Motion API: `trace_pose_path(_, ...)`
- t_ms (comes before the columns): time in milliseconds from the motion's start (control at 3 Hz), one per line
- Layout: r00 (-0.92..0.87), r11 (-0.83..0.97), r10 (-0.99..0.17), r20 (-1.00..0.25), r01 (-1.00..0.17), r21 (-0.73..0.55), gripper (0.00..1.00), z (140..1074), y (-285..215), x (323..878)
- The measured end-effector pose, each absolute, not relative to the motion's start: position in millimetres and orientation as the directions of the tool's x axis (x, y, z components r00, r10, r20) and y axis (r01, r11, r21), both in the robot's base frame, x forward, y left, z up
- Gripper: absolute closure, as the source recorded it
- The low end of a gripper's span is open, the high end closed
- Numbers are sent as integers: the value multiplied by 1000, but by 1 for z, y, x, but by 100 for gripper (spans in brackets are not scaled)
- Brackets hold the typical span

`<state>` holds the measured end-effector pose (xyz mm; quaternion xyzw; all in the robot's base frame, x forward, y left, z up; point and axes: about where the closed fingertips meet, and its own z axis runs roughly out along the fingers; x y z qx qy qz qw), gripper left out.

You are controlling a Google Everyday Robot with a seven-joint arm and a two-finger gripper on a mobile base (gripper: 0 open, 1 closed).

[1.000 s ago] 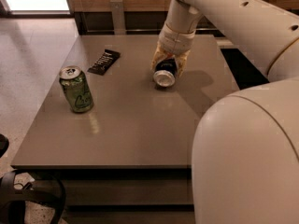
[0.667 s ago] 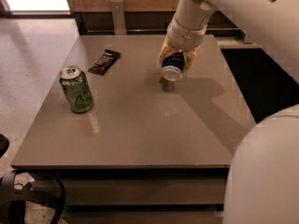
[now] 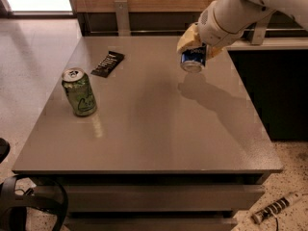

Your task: Place pepsi can upright

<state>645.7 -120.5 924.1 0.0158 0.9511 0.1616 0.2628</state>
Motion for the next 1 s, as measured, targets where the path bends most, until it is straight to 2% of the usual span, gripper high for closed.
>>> trace_pose_path(667, -698, 863, 50, -714, -329, 383, 100, 955, -126, 658)
trace_pose_path(1000, -609, 820, -70, -790, -486, 302, 100, 955, -115, 656)
